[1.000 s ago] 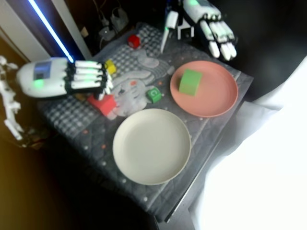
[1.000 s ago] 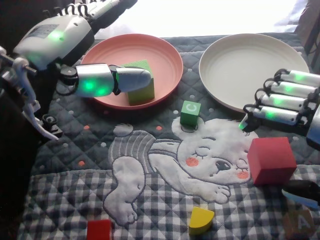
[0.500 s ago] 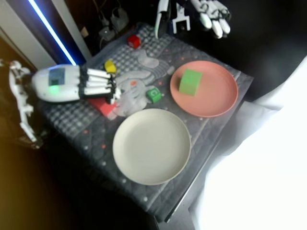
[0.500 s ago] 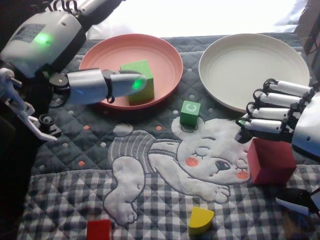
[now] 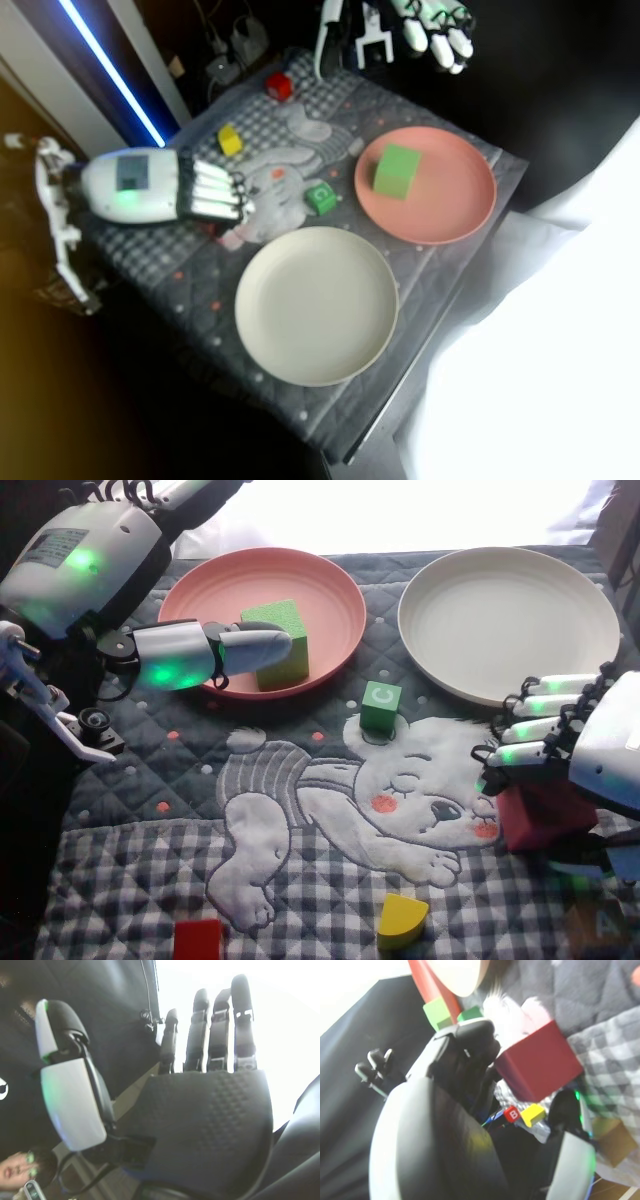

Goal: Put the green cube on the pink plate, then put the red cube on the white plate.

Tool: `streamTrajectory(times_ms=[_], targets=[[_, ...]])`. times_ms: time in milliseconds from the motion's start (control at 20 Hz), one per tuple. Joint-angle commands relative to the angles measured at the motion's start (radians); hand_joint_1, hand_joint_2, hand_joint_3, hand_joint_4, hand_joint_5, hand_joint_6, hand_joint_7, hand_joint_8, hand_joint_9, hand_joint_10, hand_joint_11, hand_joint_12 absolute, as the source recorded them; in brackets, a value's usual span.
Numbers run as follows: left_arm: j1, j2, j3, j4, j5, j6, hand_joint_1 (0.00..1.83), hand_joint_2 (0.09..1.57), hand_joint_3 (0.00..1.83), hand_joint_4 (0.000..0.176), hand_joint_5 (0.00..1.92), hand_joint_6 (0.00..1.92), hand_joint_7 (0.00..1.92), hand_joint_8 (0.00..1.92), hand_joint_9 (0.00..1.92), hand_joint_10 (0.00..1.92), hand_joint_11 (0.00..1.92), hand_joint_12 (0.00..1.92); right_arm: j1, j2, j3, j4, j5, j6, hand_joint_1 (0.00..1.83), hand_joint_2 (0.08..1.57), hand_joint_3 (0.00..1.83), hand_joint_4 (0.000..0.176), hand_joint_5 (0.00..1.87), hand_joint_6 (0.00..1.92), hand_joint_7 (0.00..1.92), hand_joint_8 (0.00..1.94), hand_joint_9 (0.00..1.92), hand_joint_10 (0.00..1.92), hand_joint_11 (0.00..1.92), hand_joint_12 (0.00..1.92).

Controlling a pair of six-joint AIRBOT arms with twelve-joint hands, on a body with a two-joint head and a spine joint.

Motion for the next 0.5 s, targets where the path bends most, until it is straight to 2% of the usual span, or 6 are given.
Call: streamTrajectory(times_ms=[0,150,200,300,350,450], targets=[[-0.002,0.005,-0.004,0.012,-0.131,-0.003,0.54,0.95,0.00,0.129,0.17,0.00,0.29,0.00,0.10,0.29,0.00,1.10,0.012,-0.001,0.004,0.021,-0.100,-0.006,1.23,1.13,0.04,0.000,0.82,1.04,0.86,1.12,0.68,1.24,0.57,1.77],[0.002,0.005,-0.005,0.008,-0.136,-0.003,0.54,0.96,0.00,0.124,0.17,0.00,0.29,0.01,0.08,0.31,0.00,1.05,0.024,-0.001,0.004,0.021,-0.100,-0.006,1.35,1.19,0.00,0.000,0.85,1.23,0.79,1.22,0.75,1.44,0.65,1.71],[0.006,0.005,-0.005,0.004,-0.137,-0.003,0.54,0.97,0.00,0.130,0.17,0.00,0.27,0.00,0.07,0.30,0.00,1.05,0.034,-0.001,0.004,0.021,-0.100,-0.006,1.35,1.18,0.00,0.000,0.86,1.24,0.82,1.20,0.76,1.42,0.67,1.68],[0.010,0.006,-0.005,-0.002,-0.141,-0.003,0.53,0.96,0.00,0.115,0.16,0.00,0.24,0.00,0.09,0.31,0.00,1.08,0.051,0.002,0.003,0.021,-0.100,-0.006,1.36,1.17,0.00,0.000,0.84,1.24,0.87,1.16,0.79,1.37,0.67,1.66],[0.014,0.007,-0.005,-0.006,-0.142,-0.003,0.53,0.96,0.00,0.122,0.16,0.00,0.23,0.00,0.09,0.30,0.00,1.05,0.064,0.006,0.000,0.021,-0.104,-0.006,1.36,1.17,0.00,0.000,0.85,1.24,0.87,1.16,0.82,1.33,0.66,1.66],[0.020,0.008,-0.005,-0.015,-0.144,-0.003,0.55,0.97,0.00,0.114,0.16,0.00,0.22,0.00,0.09,0.28,0.00,1.01,0.074,0.019,-0.009,0.021,-0.147,-0.006,1.36,1.16,0.00,0.000,0.88,1.21,0.88,1.13,0.79,1.36,0.65,1.66]])
